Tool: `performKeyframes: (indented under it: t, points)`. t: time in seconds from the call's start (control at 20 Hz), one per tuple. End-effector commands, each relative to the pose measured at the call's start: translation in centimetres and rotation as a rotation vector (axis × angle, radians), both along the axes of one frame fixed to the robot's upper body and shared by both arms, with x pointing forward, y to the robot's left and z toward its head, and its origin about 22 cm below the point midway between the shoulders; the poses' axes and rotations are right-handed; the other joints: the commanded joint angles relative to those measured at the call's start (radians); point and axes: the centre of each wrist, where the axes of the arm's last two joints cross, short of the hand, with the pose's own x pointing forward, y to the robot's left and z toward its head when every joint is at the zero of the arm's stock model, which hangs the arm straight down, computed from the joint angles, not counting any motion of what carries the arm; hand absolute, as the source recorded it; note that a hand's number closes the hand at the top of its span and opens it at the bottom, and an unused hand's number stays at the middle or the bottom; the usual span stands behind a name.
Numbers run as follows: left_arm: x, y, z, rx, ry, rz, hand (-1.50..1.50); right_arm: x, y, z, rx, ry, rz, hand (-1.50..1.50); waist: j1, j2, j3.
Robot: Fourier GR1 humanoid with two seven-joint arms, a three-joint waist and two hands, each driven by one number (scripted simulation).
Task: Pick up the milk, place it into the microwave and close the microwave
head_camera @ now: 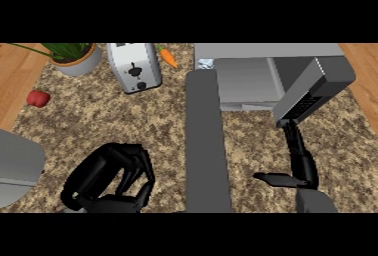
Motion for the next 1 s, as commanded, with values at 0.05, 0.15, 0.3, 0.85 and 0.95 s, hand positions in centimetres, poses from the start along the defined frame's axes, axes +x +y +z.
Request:
performKeyframes:
  t: [0.05,0.15,0.3,0.85,0.95]
  points:
    - [1.4,-4.7,-1.0,0.085,-0.041,-0.082,1.5,-3.6,-2.5,0.9,0.002,-0.001,0.008,-1.5,-0.001,0.003,0.0]
    - [1.6,-5.8,-3.1,0.118,0.005,-0.126,1.5,-5.8,-2.7,0.7,0.002,-0.021,0.005,-1.5,0.0,0.005,0.0]
    - [2.0,-8.0,-6.3,0.18,0.015,-0.165,1.5,-7.2,-3.3,1.6,0.001,-0.036,0.012,-1.5,-0.01,0.008,-0.001]
    - [3.4,-12.7,-12.7,0.251,-0.069,-0.064,1.5,-9.2,-4.9,7.5,-0.001,-0.16,0.131,-1.5,-0.029,0.014,-0.002]
    - [3.7,-12.8,-13.4,0.207,-0.073,-0.035,1.5,-9.0,-6.2,8.5,0.016,-0.184,0.165,-1.5,-0.041,0.018,-0.002]
